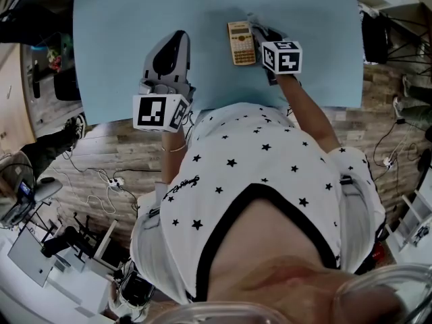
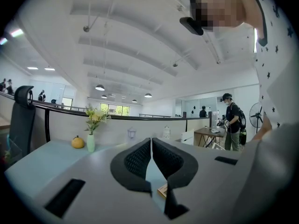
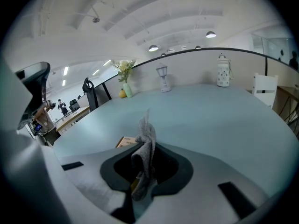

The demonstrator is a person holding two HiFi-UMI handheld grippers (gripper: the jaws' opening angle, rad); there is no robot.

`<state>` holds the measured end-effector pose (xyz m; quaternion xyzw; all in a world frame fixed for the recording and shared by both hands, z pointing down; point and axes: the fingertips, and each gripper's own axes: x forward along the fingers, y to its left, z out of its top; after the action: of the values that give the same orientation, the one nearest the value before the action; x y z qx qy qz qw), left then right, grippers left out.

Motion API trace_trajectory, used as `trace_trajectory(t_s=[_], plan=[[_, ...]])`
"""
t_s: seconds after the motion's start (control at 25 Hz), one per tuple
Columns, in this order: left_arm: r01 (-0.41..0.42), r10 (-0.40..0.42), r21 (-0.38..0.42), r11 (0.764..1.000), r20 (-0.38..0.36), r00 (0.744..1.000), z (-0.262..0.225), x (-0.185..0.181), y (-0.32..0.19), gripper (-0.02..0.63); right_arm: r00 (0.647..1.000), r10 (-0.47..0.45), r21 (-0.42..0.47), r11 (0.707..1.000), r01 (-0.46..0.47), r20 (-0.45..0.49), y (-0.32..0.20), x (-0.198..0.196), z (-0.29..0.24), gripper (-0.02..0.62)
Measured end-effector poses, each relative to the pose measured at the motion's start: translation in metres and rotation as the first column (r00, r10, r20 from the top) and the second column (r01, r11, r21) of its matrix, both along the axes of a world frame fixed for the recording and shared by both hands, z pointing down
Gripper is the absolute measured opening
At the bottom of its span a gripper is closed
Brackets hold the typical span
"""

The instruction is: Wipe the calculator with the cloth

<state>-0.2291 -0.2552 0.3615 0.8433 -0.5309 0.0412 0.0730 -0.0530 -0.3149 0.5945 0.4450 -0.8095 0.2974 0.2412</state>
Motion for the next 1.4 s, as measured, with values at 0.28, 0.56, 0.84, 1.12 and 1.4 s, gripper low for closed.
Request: trace_trajectory(t_s=[0.28, 0.56, 0.84, 1.12, 1.4], plan=[[-0.001, 0.001, 0.006, 1.0, -0.004, 1.0, 0.001, 0.0, 0.0, 0.035, 0.993, -0.1, 0.051, 0.994, 0.098, 0.054, 0.011, -0.039, -0.026, 0.044], [0.012, -0.012, 0.004, 1.0, -0.004, 1.0, -0.001, -0.001, 0.005, 0.035, 0.967, -0.252, 0.034, 0.967, 0.251, 0.024, 0.046, -0.078, -0.017, 0.044], [0.025, -0.025, 0.002, 1.0, -0.001, 1.0, 0.0, -0.005, 0.01, 0.035, 0.963, -0.271, 0.016, 0.963, 0.271, 0.008, 0.054, -0.083, -0.007, 0.044], [0.012, -0.012, -0.002, 1.0, 0.001, 1.0, 0.001, -0.004, 0.006, 0.035, 0.974, -0.225, 0.012, 0.974, 0.225, 0.009, 0.046, -0.072, -0.005, 0.044], [-0.028, 0.028, 0.003, 1.0, 0.004, 1.0, -0.001, 0.01, 0.001, 0.035, 0.993, -0.121, 0.003, 0.993, 0.121, 0.017, 0.036, -0.037, -0.003, 0.044]])
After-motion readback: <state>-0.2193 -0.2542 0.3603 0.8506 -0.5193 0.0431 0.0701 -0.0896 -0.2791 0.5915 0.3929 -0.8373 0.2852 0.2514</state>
